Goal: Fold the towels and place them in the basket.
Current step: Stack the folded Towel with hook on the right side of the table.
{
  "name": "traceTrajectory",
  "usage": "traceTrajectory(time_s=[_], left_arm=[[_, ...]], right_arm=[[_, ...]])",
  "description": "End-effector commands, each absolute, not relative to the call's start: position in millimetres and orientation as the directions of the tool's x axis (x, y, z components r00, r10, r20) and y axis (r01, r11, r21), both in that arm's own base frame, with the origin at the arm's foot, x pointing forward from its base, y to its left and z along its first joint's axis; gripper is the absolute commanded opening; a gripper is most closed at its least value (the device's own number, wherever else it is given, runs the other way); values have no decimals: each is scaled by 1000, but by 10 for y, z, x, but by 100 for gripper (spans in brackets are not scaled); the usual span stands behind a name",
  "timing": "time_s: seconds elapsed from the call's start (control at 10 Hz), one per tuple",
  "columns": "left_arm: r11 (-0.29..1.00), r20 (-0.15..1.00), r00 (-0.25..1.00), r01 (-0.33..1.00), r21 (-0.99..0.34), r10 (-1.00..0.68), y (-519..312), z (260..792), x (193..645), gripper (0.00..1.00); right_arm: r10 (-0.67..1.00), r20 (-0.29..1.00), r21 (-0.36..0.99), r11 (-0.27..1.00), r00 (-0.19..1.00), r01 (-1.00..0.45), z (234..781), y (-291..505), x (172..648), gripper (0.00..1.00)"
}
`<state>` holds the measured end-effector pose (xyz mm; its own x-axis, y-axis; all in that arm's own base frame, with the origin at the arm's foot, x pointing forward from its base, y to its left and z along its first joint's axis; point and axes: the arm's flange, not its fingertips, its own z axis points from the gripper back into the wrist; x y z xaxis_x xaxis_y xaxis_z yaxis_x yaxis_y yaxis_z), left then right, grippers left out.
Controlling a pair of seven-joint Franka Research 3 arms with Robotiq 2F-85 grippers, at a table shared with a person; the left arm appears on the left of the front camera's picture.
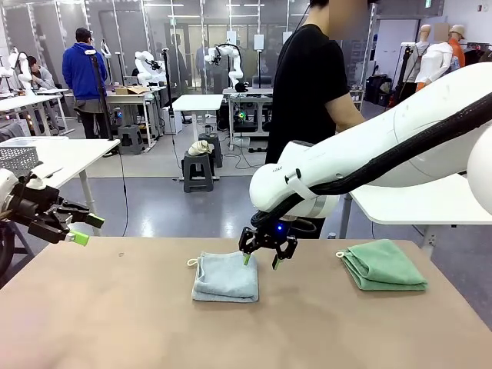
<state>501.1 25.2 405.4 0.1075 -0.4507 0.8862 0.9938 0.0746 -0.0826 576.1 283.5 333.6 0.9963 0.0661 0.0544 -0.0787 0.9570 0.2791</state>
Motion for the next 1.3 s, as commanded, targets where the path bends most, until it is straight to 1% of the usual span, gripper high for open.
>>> traceTrajectory(time_s=[0.0,0.2,0.5,1.1,1.2], left_arm=[[77,885,104,994,-77,-454,251,4074,4982,100],[77,885,104,994,-77,-454,251,4074,4982,100],[77,885,104,994,-77,-454,251,4074,4982,100],[77,885,104,994,-77,-454,251,4074,4982,100],[77,885,104,994,-77,-454,251,4074,4982,100]], right_arm=[[65,57,280,957,996,-78,3330,2832,5757,86],[50,27,291,955,998,-55,3304,2895,5792,86],[20,56,273,961,998,-34,3293,3002,5877,86],[-28,60,279,960,998,10,3066,3081,5964,86],[-52,67,259,965,996,33,3030,3082,5977,86]])
